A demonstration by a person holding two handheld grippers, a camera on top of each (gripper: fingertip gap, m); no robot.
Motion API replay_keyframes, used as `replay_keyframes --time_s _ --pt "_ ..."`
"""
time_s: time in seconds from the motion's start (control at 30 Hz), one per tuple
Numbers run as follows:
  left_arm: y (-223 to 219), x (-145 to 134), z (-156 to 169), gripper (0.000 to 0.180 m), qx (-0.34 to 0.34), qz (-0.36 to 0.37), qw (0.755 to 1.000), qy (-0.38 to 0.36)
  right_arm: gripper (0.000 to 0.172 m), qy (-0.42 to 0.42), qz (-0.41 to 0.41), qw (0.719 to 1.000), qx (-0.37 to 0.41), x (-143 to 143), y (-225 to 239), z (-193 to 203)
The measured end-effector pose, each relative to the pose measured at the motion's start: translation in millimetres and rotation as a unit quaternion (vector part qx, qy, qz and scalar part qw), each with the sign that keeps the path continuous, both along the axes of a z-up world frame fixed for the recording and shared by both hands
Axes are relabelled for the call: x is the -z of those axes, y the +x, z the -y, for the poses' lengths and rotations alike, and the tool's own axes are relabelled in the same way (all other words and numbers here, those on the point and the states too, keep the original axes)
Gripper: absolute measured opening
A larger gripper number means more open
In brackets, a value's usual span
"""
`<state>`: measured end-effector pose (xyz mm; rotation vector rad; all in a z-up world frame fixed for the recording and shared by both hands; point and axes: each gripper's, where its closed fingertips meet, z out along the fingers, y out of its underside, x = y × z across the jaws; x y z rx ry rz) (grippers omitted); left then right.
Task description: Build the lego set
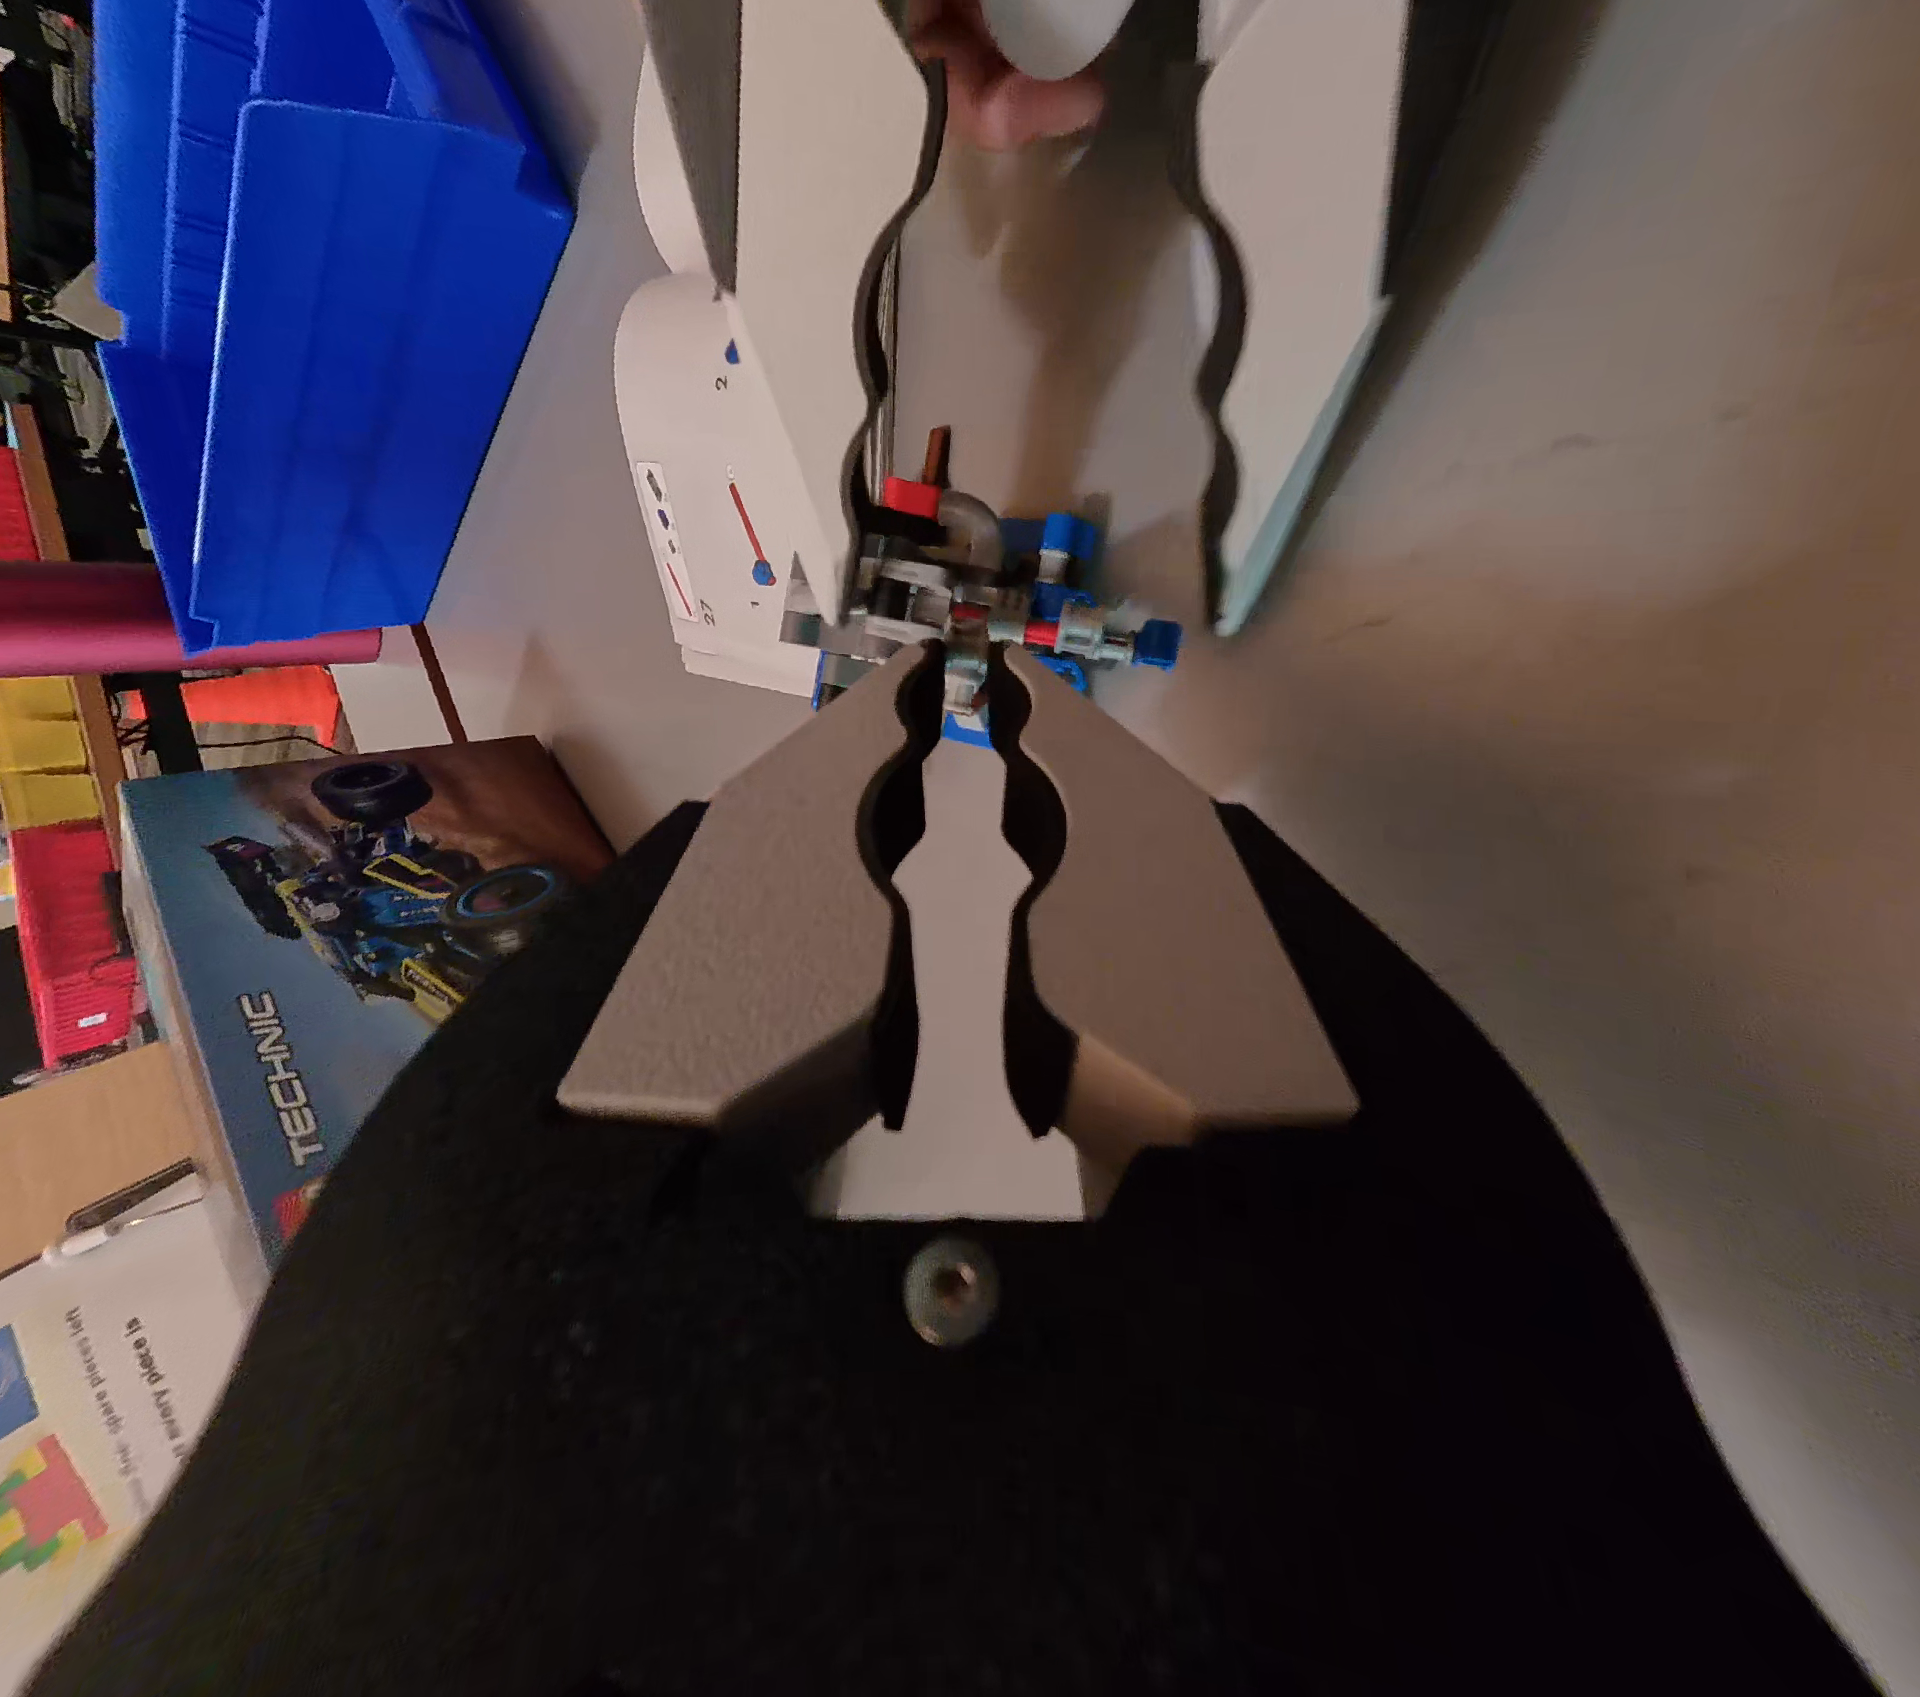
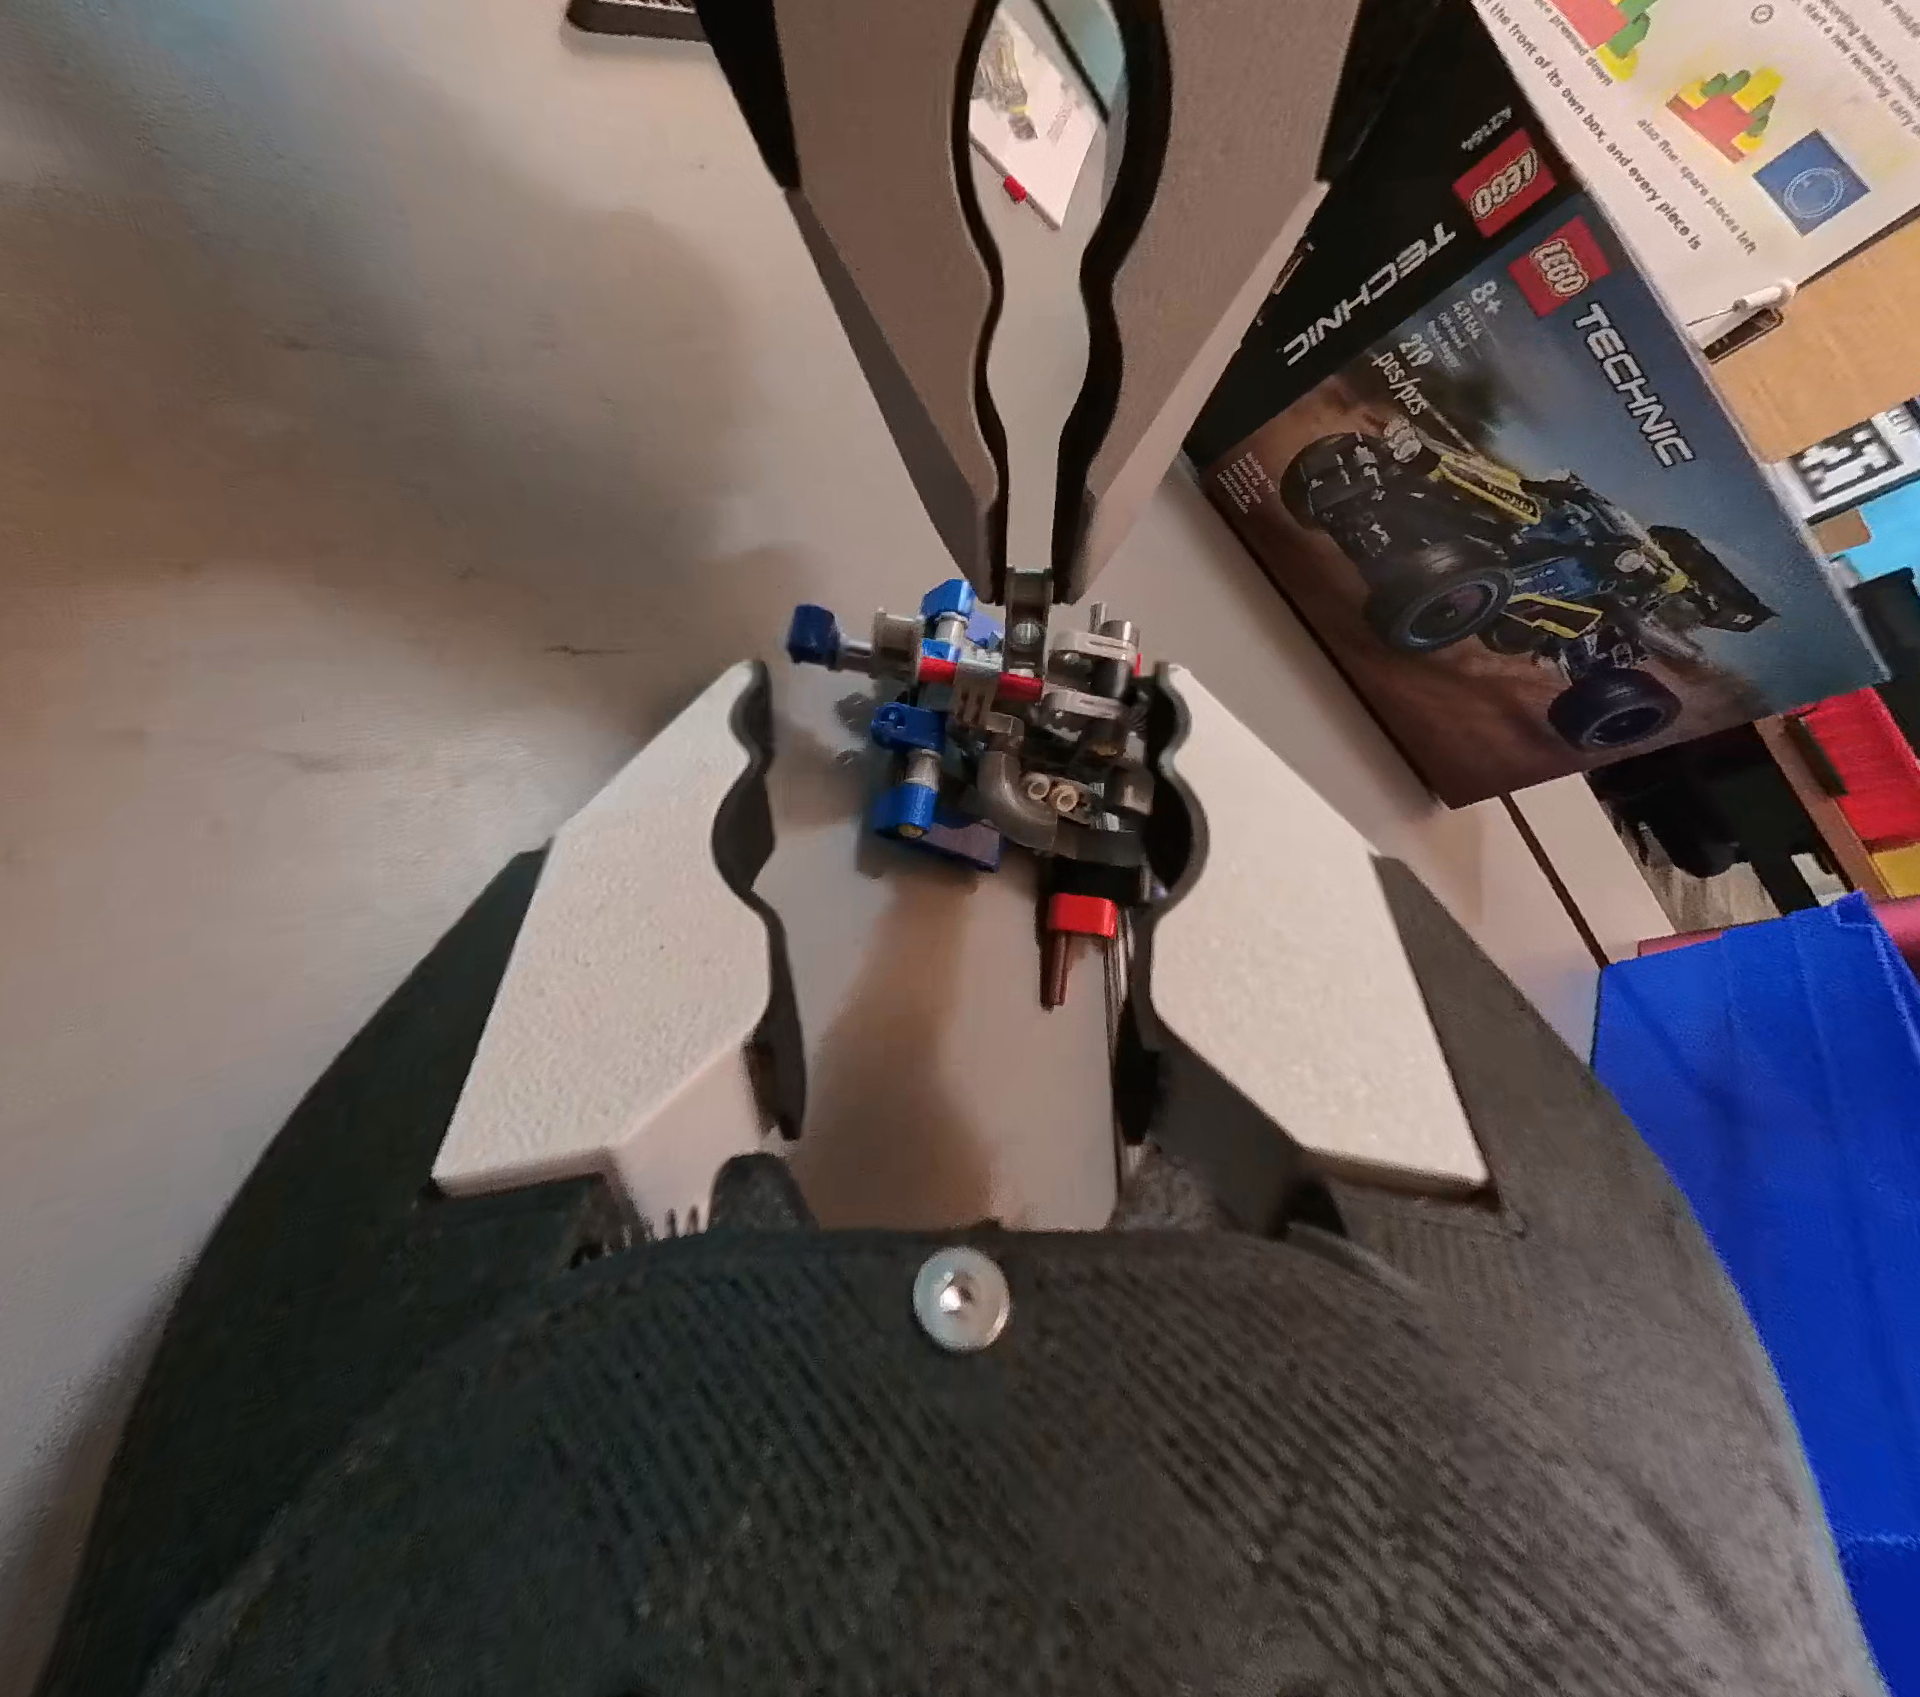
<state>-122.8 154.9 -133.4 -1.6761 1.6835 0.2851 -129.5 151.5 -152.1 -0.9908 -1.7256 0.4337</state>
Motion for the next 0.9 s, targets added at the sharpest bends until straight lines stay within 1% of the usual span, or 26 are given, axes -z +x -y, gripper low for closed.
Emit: replay_keyframes --time_s 0.03,0.07,0.1,0.2,0.27,0.37,0.4,0.5,0.53,0.63,0.8,0.9 --pt "-0.4 0.2 0.2 0.005 -0.002 0.004 1.0 0.0 0.082 -0.008 0.004 1.0 0.001 -1.0 2.5 4.9" --pt "-0.6 0.3 0.6 0.005 -0.004 0.009 1.0 0.0 0.086 -0.018 0.006 1.0 -0.006 -2.1 4.8 12.9" --pt "-0.5 0.2 0.7 0.005 -0.006 0.016 1.0 0.0 0.078 -0.024 0.007 1.0 -0.009 -3.6 6.8 20.5" --pt "-1.3 -0.6 -0.9 0.005 -0.012 0.032 0.999 0.004 0.074 0.012 0.011 1.0 0.018 -7.8 9.9 26.2" --pt "-3.2 -0.2 -2.0 0.005 -0.017 0.035 0.999 0.003 0.068 0.013 0.028 0.998 0.059 -5.1 11.6 19.8" --pt "-6.0 0.4 -2.4 0.005 -0.021 0.039 0.999 0.001 0.046 -0.017 0.013 0.997 0.074 -7.6 10.3 19.3" --pt "-7.0 0.6 -2.4 0.005 -0.022 0.042 0.999 0.0 0.041 -0.022 0.006 0.997 0.078 -9.3 9.9 18.6" --pt "-8.7 1.2 -1.8 0.005 -0.025 0.051 0.998 -0.003 0.036 -0.028 0.006 0.996 0.083 -8.1 8.8 15.3" --pt "-8.8 0.9 -1.6 0.005 -0.025 0.052 0.998 -0.002 0.03 -0.031 0.004 0.996 0.079 -8.5 8.0 16.2" --pt "-8.2 -0.5 -1.5 0.005 -0.024 0.054 0.998 0.001 0.024 -0.048 -0.003 0.996 0.075 -10.5 5.7 17.8" --pt "-3.2 -0.1 -1.2 0.005 -0.011 0.058 0.998 -0.003 0.005 -0.046 0.006 0.996 0.076 -5.3 5.7 16.5" --pt "-1.3 1.3 -1.6 0.005 -0.006 0.05 0.999 -0.001 0.005 -0.048 0.004 0.996 0.078 -5.0 6.3 16.6"
